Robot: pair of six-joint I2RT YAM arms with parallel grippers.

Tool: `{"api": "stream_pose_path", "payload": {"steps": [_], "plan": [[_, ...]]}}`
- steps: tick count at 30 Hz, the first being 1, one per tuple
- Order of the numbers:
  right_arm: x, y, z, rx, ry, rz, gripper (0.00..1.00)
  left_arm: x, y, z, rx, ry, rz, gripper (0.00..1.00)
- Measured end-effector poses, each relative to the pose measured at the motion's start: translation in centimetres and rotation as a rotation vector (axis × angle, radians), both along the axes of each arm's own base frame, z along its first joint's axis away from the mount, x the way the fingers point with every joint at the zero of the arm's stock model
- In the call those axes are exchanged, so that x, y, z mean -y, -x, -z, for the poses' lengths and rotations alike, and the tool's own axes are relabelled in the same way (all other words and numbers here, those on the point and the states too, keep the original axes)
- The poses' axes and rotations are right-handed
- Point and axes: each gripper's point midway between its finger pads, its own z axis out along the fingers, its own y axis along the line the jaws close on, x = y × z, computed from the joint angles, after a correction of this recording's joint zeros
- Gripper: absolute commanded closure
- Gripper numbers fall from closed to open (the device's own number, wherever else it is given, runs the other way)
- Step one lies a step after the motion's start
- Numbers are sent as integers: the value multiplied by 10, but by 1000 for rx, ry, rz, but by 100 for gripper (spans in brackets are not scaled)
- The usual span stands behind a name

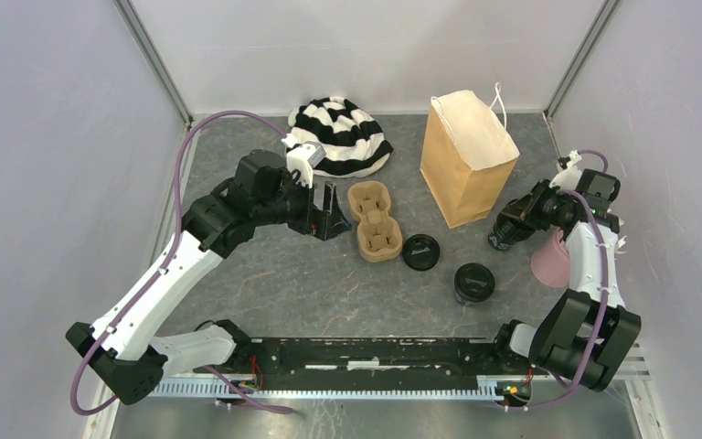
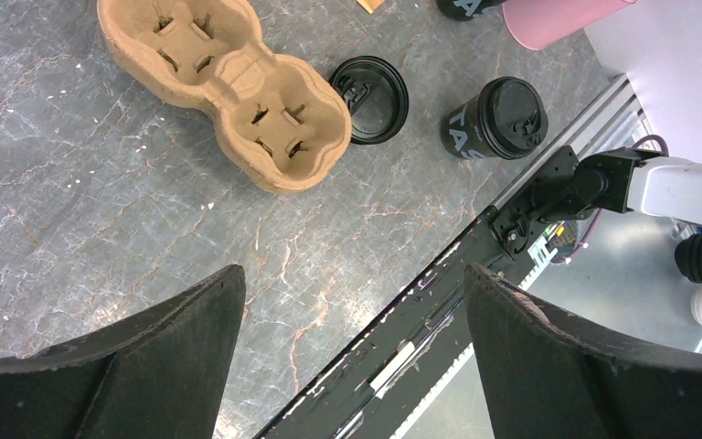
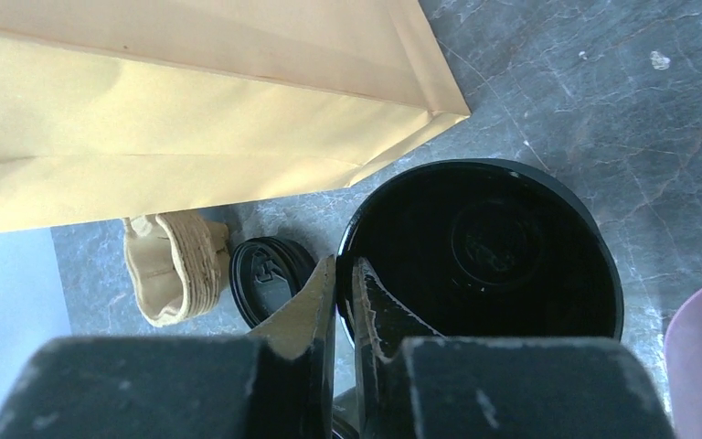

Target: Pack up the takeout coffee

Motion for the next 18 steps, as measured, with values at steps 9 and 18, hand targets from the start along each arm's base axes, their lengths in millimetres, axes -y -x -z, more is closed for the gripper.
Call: {"api": "stream_pose_path", "payload": {"steps": [9, 18], "plan": [[6, 0, -6, -36, 107, 9, 95, 0, 0, 0, 0, 1, 1, 6], [-3, 0, -7, -87, 294, -39, 95, 2, 3, -1, -5, 9, 18, 6]]}}
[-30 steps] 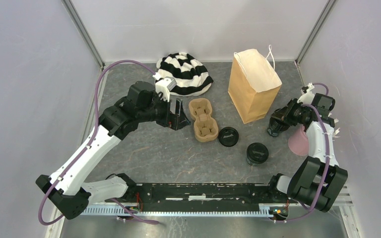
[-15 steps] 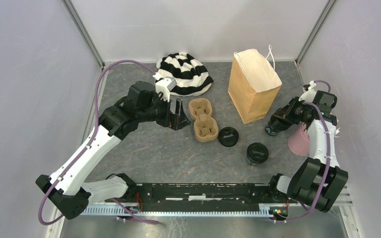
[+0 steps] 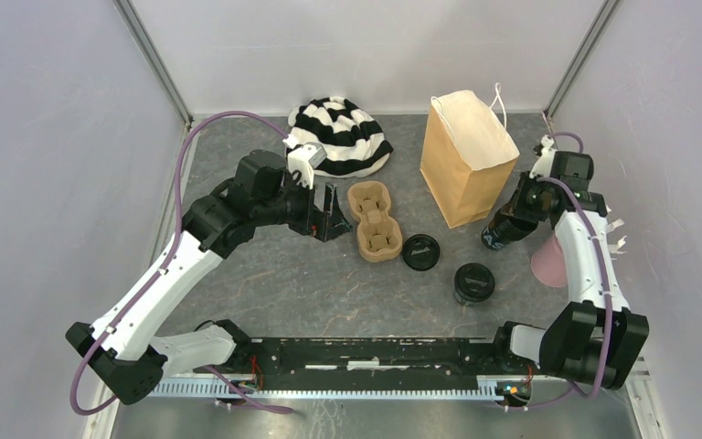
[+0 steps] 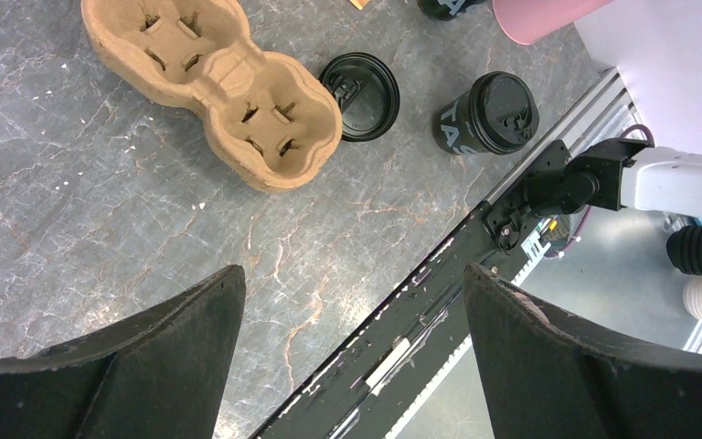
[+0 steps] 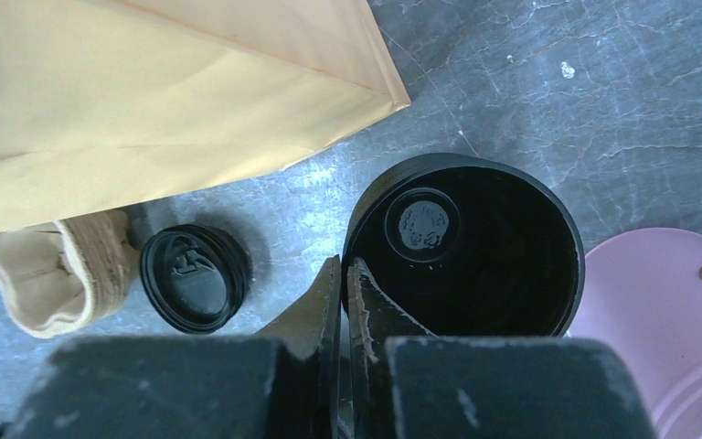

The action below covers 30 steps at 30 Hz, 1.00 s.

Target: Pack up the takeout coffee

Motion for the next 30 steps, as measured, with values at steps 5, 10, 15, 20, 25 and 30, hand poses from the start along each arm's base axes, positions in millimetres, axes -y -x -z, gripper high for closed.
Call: {"api": "stream_pose_path", "payload": {"steps": [5, 10, 15, 20, 25, 30], "plan": [[-1, 3, 1, -44, 133, -16, 91, 0, 0, 0, 0, 0, 0, 6], [-1, 7, 3, -71, 199, -32, 79, 0, 0, -1, 2, 2, 1, 6], [0, 12, 5, -91, 205, -40, 70, 0, 1, -2, 4, 4, 1, 6], [-3, 12, 6, -93, 194, -49, 70, -1, 1, -3, 9, 7, 1, 6], [-5, 14, 6, -99, 185, -55, 73, -1, 2, -4, 10, 8, 1, 6], [-6, 14, 5, -98, 177, -60, 75, -1, 2, -4, 11, 9, 1, 6]]}}
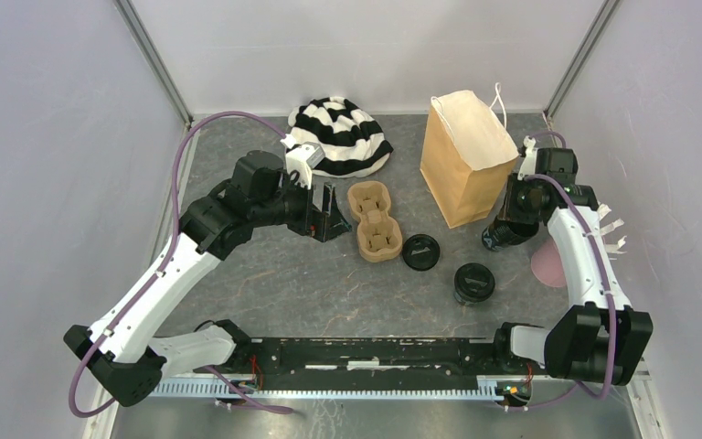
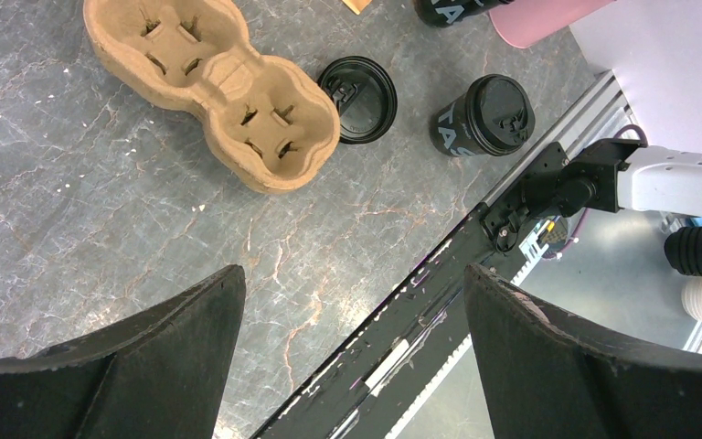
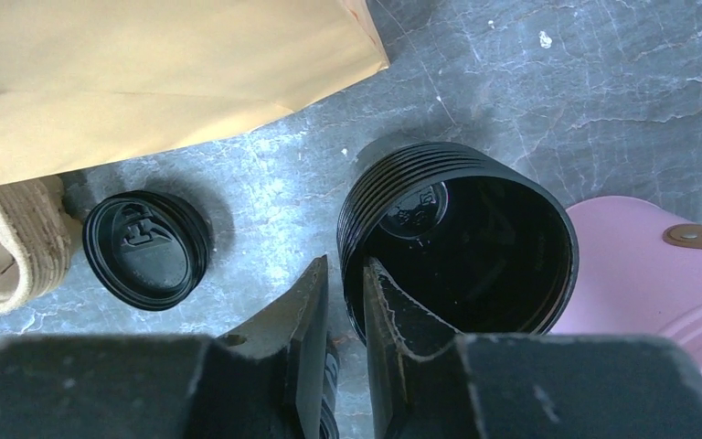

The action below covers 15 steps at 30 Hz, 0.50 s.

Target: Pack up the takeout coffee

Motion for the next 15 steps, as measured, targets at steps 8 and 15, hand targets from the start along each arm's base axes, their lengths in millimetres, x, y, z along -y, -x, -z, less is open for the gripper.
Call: {"api": "stream_pose_path", "payload": {"steps": [8, 15], "plan": [[-6, -3, -6, 15, -32, -11, 81, 0, 0, 0, 0, 0, 0, 6], [-11, -6, -4, 28, -58, -20, 91, 0, 0, -1, 2, 1, 0, 6]]}}
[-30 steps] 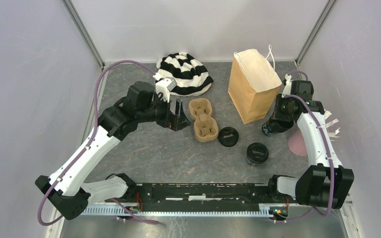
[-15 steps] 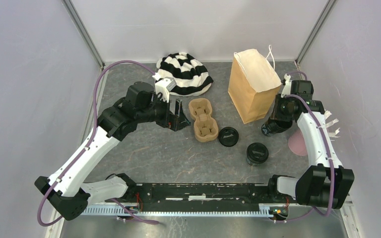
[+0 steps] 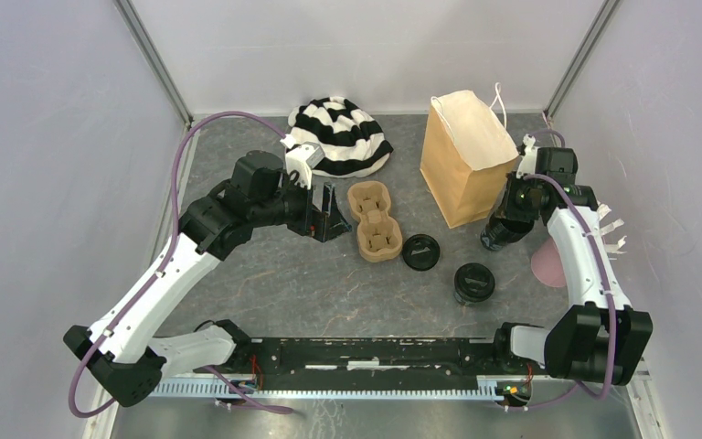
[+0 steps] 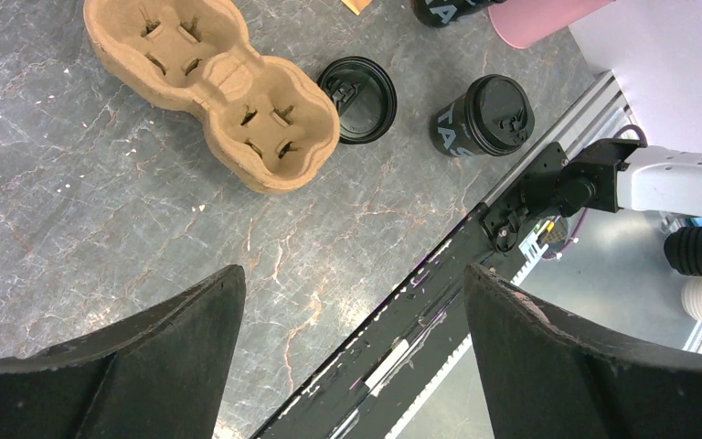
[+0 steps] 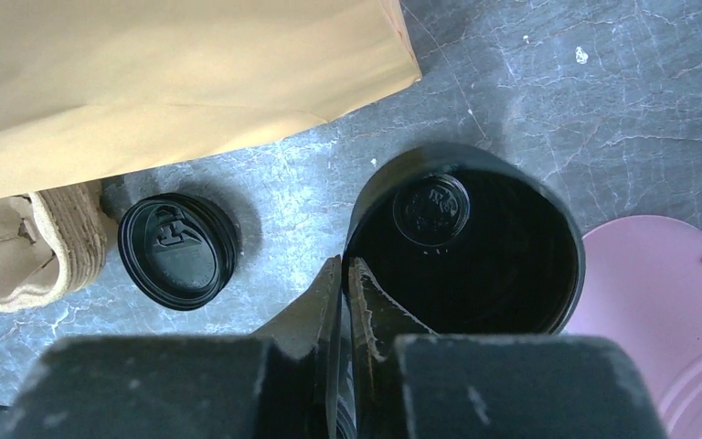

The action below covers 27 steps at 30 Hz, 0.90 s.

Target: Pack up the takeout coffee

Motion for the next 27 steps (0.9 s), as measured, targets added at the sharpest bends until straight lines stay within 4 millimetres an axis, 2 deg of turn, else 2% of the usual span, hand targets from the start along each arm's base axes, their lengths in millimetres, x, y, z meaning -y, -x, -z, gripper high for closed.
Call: {"api": "stream_pose_path", "payload": {"steps": [4, 19, 27], "plan": [[-2, -1, -1, 6, -9, -4, 100, 0, 0, 0, 0, 0, 0, 6], [-5, 1, -2, -2, 3, -15, 100, 0, 0, 0, 0, 0, 0, 6], [-10, -1, -30, 54, 89, -33, 100, 0, 0, 0, 0, 0, -1, 6]]}}
